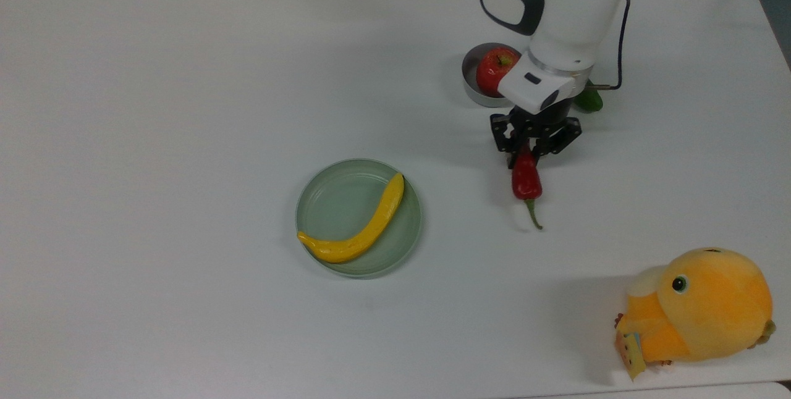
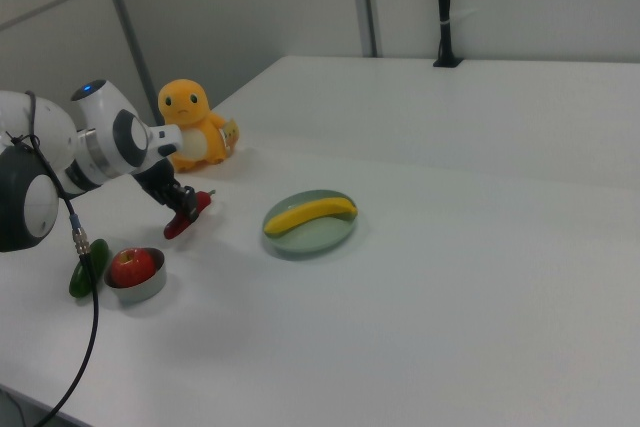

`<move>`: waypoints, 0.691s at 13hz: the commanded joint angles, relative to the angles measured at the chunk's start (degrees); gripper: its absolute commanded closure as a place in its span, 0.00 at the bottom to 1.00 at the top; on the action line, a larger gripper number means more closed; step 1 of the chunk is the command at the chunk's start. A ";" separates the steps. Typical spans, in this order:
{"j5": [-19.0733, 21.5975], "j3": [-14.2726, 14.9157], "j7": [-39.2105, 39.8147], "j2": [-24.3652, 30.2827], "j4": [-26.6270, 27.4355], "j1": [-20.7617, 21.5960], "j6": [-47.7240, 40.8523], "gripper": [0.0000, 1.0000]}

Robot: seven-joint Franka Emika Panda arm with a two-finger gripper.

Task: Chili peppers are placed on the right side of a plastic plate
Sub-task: 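Lift the chili pepper and carry it toward the green plate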

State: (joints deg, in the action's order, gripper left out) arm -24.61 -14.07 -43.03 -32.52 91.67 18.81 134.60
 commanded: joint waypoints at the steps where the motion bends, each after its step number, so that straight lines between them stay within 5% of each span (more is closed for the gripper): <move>1: -1.49 0.45 -1.01 2.36 0.44 -3.16 0.76 0.84; 9: -0.53 2.90 2.94 7.82 1.14 -10.37 -0.03 0.84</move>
State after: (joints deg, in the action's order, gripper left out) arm -25.15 -12.87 -42.08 -27.14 90.79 9.60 134.60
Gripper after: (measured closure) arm 0.670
